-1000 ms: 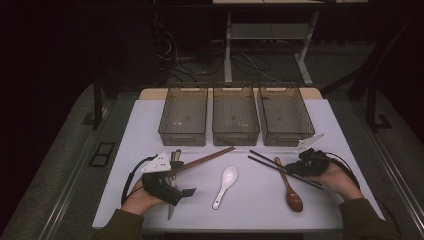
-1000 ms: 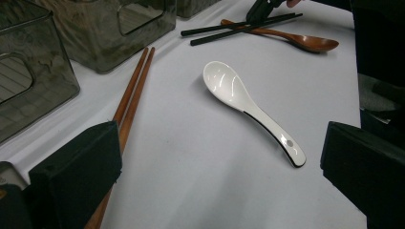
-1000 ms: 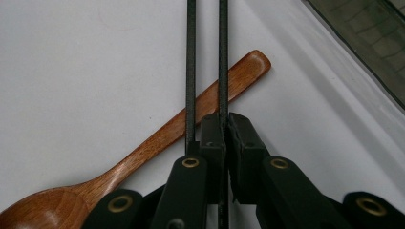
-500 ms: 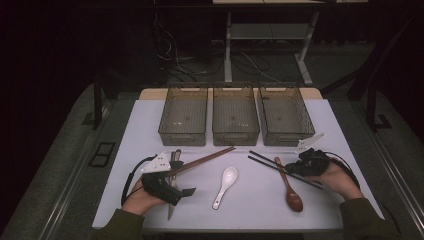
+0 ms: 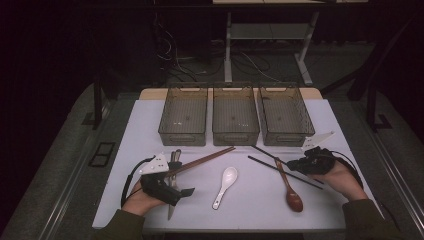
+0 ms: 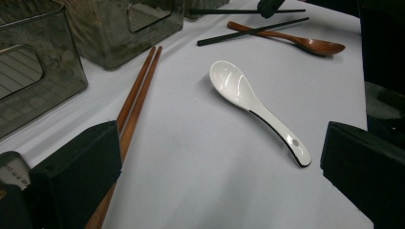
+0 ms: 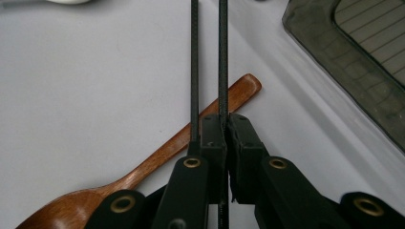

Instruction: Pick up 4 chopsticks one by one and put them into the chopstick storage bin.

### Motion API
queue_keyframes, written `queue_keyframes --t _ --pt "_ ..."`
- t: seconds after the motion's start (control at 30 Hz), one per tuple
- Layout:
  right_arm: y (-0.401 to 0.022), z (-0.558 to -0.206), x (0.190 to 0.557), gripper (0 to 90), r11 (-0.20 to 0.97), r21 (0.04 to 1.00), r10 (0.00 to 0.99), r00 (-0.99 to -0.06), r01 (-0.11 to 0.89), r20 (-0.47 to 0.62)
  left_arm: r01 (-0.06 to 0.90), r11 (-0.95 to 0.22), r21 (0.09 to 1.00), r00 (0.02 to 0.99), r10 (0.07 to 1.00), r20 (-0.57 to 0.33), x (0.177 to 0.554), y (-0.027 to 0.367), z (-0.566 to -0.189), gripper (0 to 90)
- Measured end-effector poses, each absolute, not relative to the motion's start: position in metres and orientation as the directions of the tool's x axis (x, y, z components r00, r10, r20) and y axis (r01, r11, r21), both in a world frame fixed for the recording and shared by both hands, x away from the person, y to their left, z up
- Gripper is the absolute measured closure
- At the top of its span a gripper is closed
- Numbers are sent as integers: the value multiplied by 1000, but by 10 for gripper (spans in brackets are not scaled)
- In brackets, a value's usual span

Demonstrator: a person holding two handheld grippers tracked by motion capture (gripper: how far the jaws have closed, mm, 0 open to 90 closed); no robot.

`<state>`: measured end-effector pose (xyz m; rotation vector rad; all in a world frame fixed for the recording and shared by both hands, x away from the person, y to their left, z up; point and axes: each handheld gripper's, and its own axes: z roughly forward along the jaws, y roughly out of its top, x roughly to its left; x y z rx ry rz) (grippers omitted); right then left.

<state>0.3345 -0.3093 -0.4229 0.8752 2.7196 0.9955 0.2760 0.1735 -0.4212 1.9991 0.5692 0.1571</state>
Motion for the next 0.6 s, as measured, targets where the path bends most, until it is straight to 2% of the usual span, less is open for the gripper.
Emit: queue_keyframes --t 0.6 --pt "-297 -404 330 855 553 696 538 -834 458 122 324 -385 864 882 453 -129 277 174 -422 0"
